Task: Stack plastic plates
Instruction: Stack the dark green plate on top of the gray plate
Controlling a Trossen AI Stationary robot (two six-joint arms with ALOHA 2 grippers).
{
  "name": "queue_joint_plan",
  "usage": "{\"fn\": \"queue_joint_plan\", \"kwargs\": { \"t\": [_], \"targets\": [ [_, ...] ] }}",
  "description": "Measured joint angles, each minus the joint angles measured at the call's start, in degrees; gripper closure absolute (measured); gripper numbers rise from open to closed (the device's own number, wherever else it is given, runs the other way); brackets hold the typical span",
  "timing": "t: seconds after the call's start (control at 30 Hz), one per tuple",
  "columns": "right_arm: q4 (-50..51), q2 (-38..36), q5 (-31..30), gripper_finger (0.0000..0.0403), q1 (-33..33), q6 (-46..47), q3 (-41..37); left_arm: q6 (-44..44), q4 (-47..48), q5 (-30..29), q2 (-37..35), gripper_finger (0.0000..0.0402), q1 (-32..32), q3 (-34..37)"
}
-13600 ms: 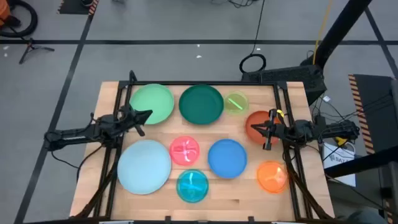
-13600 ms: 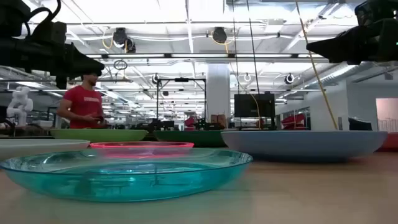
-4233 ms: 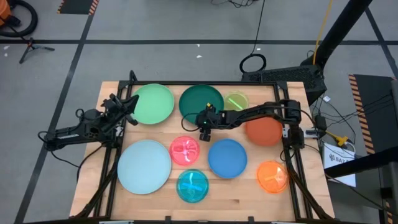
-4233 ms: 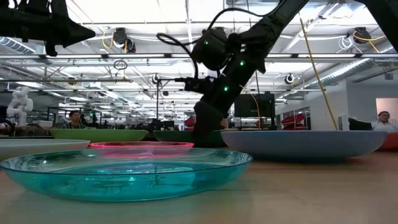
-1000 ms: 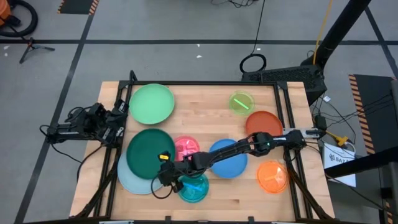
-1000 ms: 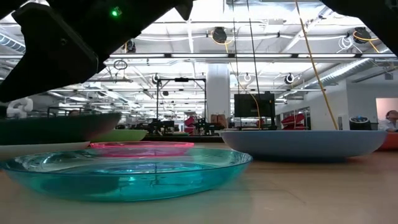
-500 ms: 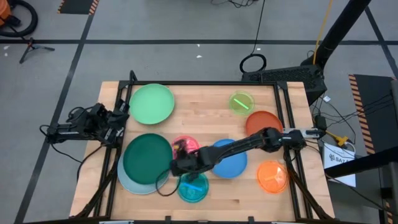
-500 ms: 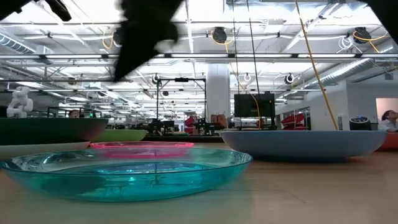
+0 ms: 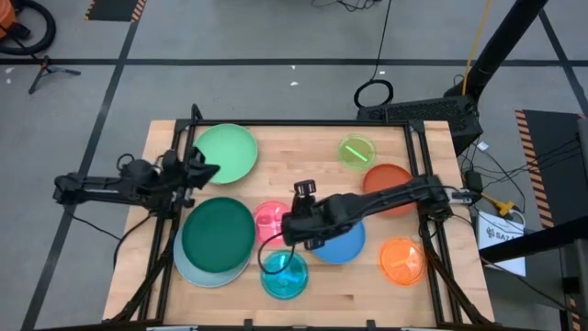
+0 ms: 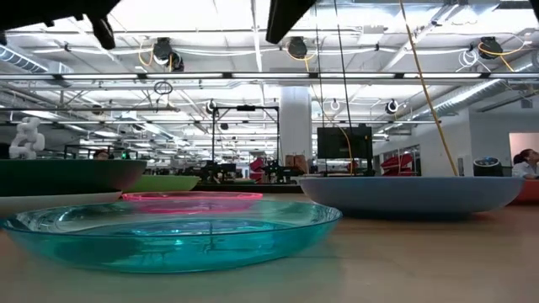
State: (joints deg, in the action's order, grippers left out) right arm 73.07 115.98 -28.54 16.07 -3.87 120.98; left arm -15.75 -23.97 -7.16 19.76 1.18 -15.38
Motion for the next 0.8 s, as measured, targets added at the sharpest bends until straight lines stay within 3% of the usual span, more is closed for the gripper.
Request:
{"fn": "queue_joint_plan", "kwargs": {
  "t": [0.17, 0.47, 0.63, 0.8],
  "targets": [
    [-15.5, -11.5, 0.2, 0.0319, 0.1, -3.3, -19.9, 0.0, 0.5, 0.0, 10.8, 0.0385, 1.7, -4.5],
    [-57.7, -37.9, 3.6, 0.0330, -0.3, -10.8, -60.6, 1.7, 11.5, -2.1, 23.2, 0.0385, 5.6, -14.6],
    [-72.4, -51.4, 4.9, 0.0330, -1.6, -14.2, -75.5, -2.4, 15.9, -5.2, 28.2, 0.0385, 8.5, -17.1],
    [-78.2, -62.5, 5.0, 0.0330, -2.4, -15.1, -84.5, -12.9, 19.6, -5.9, 34.5, 0.0385, 12.3, -17.2]
  ]
}}
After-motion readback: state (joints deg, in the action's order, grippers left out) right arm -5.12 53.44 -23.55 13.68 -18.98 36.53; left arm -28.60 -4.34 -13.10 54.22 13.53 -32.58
